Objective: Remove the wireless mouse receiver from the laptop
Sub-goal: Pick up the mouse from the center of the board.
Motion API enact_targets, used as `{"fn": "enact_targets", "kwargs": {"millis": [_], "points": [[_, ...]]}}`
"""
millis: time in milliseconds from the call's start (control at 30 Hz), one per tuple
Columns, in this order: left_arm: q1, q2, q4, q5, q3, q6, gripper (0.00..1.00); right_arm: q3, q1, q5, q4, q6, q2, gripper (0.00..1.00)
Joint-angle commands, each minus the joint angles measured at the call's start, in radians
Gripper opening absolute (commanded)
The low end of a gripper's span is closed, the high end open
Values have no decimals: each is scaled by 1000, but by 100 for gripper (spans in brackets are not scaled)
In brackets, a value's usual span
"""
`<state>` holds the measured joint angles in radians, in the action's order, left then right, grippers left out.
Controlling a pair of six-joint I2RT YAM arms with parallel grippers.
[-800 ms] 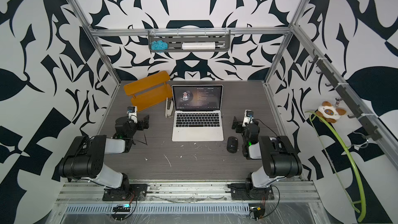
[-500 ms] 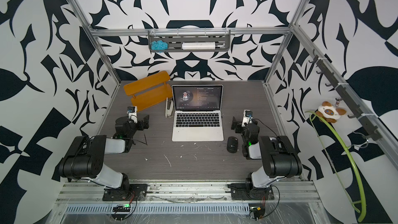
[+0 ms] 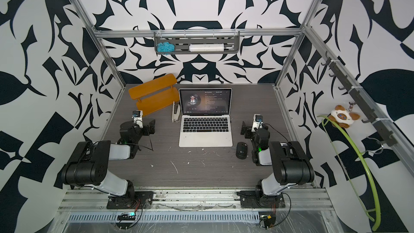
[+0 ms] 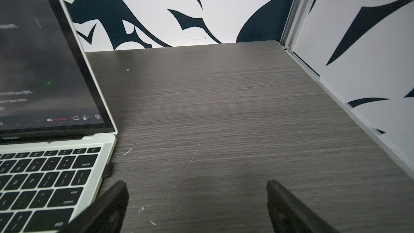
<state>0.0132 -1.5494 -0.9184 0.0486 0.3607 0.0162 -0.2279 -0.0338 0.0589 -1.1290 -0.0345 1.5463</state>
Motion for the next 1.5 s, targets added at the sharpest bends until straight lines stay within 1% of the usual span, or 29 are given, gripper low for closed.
{"fn": "enact_targets", "kwargs": {"millis": [0,67,100,233,267,300,333,400,467,533,600,767,867,933,1000,1133,1267,1467], "points": [[2,15,6,0,-3,4,99,-16,-4,42,-13,-13,-23,100],[2,15,6,0,-3,4,99,-19,-4,55,-1,-21,-46,100],[2,29,6,0,-3,4,99,-33,-4,66,43,-23,-69,100],[2,146,6,0,-3,4,99,-146,-4,108,342,-68,-151,100],[2,178,6,0,-3,4,99,-191,-4,125,434,-98,-162,100],[2,209,6,0,-3,4,99,-237,-4,145,531,-160,-172,100],[2,235,6,0,-3,4,99,-288,-4,133,625,-205,-173,100],[2,271,6,0,-3,4,99,-375,-5,69,804,-247,-172,99],[2,340,6,0,-3,4,99,-419,-6,25,929,-312,-185,95],[2,389,6,0,-3,4,99,-438,-21,10,1050,-361,-216,95],[2,433,6,0,-3,4,99,-453,-62,38,1166,-389,-251,95],[2,500,6,0,-3,4,99,-496,-212,203,1457,-498,-316,94],[2,531,6,0,-3,4,99,-509,-294,244,1581,-565,-329,94],[2,549,6,0,-3,4,99,-500,-329,254,1633,-596,-338,94],[2,561,6,0,-3,4,99,-470,-356,252,1641,-622,-355,93],[2,582,6,0,-3,4,99,-428,-367,246,1661,-659,-357,85],[2,608,6,0,-3,4,99,-400,-393,234,1662,-686,-387,81],[2,615,6,0,-3,4,99,-361,-412,193,1641,-700,-377,78]]}}
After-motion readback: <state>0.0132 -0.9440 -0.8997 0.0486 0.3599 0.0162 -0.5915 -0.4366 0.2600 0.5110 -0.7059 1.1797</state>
